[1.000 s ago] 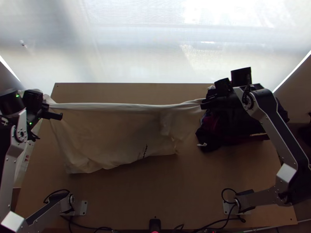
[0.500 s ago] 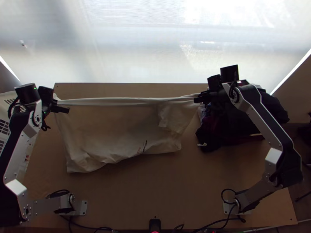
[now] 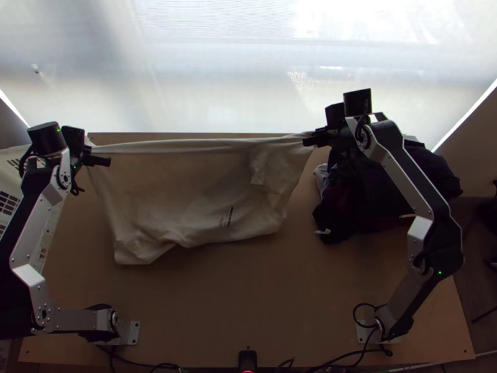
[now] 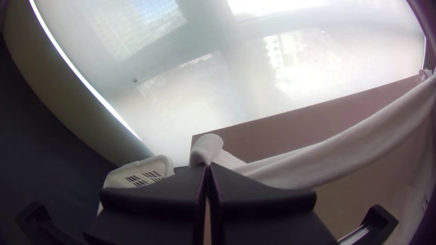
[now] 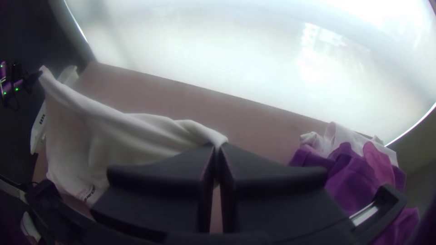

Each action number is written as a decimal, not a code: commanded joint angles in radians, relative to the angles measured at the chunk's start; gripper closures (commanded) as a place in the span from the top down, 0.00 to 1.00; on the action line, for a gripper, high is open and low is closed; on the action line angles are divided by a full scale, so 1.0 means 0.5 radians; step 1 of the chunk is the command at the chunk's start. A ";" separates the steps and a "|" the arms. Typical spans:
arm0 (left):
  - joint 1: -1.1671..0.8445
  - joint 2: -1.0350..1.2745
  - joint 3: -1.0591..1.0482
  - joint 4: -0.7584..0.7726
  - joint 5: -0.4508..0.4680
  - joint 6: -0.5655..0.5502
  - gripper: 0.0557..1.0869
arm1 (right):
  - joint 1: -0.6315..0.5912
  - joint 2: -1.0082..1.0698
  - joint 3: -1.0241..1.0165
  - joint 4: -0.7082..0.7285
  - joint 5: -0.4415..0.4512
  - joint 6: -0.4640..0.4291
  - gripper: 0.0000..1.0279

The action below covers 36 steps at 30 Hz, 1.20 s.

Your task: Fold the t-shirt

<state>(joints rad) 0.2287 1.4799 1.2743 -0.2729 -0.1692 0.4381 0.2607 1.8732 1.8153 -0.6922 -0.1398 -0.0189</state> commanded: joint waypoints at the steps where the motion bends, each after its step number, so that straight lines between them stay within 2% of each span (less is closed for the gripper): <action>1: -0.006 0.148 0.087 0.073 -0.021 -0.060 0.16 | 0.034 0.199 0.272 -0.008 0.074 0.022 0.19; 2: -0.006 0.166 0.071 0.061 -0.021 -0.066 0.22 | 0.049 0.214 0.272 -0.027 0.096 0.019 0.32; 3: -0.009 0.179 0.056 0.046 -0.021 -0.066 0.32 | 0.058 0.230 0.272 -0.054 0.114 0.022 0.41; 4: -0.009 0.182 0.038 0.043 -0.024 -0.069 0.46 | 0.061 0.242 0.272 -0.082 0.123 0.035 0.51; 5: -0.006 0.179 0.019 0.049 -0.021 -0.072 0.75 | 0.061 0.251 0.275 -0.119 0.142 0.084 0.64; 6: -0.003 0.176 0.013 0.046 -0.021 -0.082 0.98 | 0.061 0.263 0.281 -0.156 0.151 0.099 0.73; 9: 0.015 0.157 0.007 0.046 -0.021 -0.097 0.95 | 0.049 0.266 0.269 -0.202 0.154 0.096 0.93; 10: 0.027 0.142 0.007 0.055 -0.021 -0.097 0.95 | 0.043 0.266 0.269 -0.220 0.154 0.096 0.96; 15: 0.113 -0.039 0.044 0.113 -0.018 -0.082 0.95 | 0.015 0.184 0.266 -0.331 0.151 0.072 0.96; 19: 0.064 -0.441 -0.103 0.012 0.157 0.142 0.95 | 0.074 0.024 0.143 -0.505 0.151 -0.045 0.95; 21: -0.037 -0.665 -0.245 -0.101 0.240 0.329 0.95 | 0.166 -0.083 -0.007 -0.573 0.151 -0.156 0.95; 24: -0.203 -0.886 -0.419 -0.365 0.256 0.547 0.95 | 0.347 -0.280 -0.320 -0.604 0.154 -0.312 0.95; 26: -0.258 -0.938 -0.450 -0.617 0.259 0.615 0.95 | 0.491 -0.405 -0.535 -0.604 0.154 -0.386 0.95; 28: -0.258 -0.987 -0.462 -0.740 0.268 0.636 0.95 | 0.632 -0.519 -0.719 -0.604 0.154 -0.444 0.93; 32: -0.267 -1.128 -0.502 -0.862 0.268 0.698 0.95 | 0.856 -0.703 -0.989 -0.604 0.154 -0.447 0.92; 36: -0.301 -1.355 -0.668 -0.875 0.268 0.860 0.95 | 0.979 -0.804 -1.179 -0.598 0.157 -0.450 0.90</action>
<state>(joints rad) 0.1112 0.9638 1.0393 -0.6357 -0.0433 0.7647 0.6147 1.5879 1.4208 -0.9852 -0.0639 -0.2188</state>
